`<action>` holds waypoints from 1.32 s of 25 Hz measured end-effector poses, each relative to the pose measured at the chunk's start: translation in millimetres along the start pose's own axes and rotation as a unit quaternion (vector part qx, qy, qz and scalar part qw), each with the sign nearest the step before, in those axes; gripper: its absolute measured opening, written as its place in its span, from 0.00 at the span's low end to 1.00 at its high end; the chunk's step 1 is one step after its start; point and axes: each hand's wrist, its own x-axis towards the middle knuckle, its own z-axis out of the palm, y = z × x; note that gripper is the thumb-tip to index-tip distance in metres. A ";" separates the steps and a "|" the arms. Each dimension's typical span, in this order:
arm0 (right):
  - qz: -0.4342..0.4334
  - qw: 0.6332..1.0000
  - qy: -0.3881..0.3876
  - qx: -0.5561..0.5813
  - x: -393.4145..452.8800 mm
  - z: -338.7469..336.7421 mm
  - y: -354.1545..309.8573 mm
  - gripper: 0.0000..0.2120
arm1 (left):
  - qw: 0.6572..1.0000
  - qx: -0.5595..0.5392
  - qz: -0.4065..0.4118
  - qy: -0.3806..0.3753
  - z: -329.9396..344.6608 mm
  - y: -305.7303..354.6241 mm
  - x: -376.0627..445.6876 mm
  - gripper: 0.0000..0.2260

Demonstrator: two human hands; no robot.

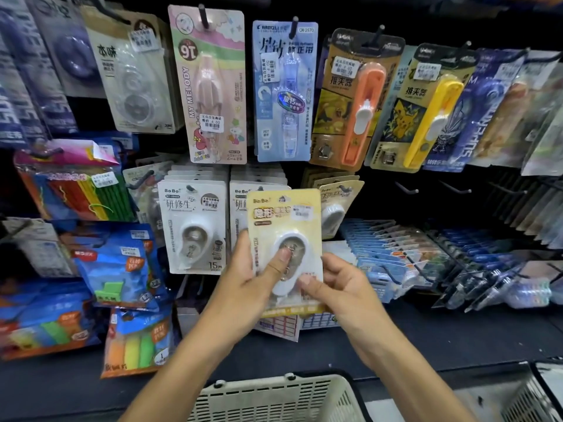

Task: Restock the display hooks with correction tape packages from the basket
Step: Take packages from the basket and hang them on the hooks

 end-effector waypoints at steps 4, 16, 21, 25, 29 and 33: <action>0.003 0.988 0.151 -0.008 4.0 -10.7 -4.2 0.07 | 0.914 0.396 0.086 0.028 -38.7 3.0 11.6 0.25; 0.026 0.965 0.252 0.071 2.1 -52.7 -8.4 0.28 | 0.774 0.630 0.059 -0.004 -45.9 -34.6 8.4 0.35; 0.095 0.972 0.212 0.033 2.2 -46.4 12.7 0.24 | 0.783 0.618 0.064 -0.028 -42.1 -41.7 2.4 0.34; 0.167 0.966 0.181 -0.074 -9.9 -20.7 54.1 0.11 | 0.849 0.523 0.079 0.017 -30.5 -57.6 -20.3 0.20; 0.252 0.928 0.018 -0.274 -39.4 -1.2 145.1 0.06 | 0.835 0.509 -0.162 -0.133 -42.3 -135.5 -66.3 0.16; 0.331 0.782 -0.214 -0.483 -86.6 -5.0 250.5 0.13 | 0.774 0.435 -0.422 -0.184 -69.7 -230.6 -172.5 0.17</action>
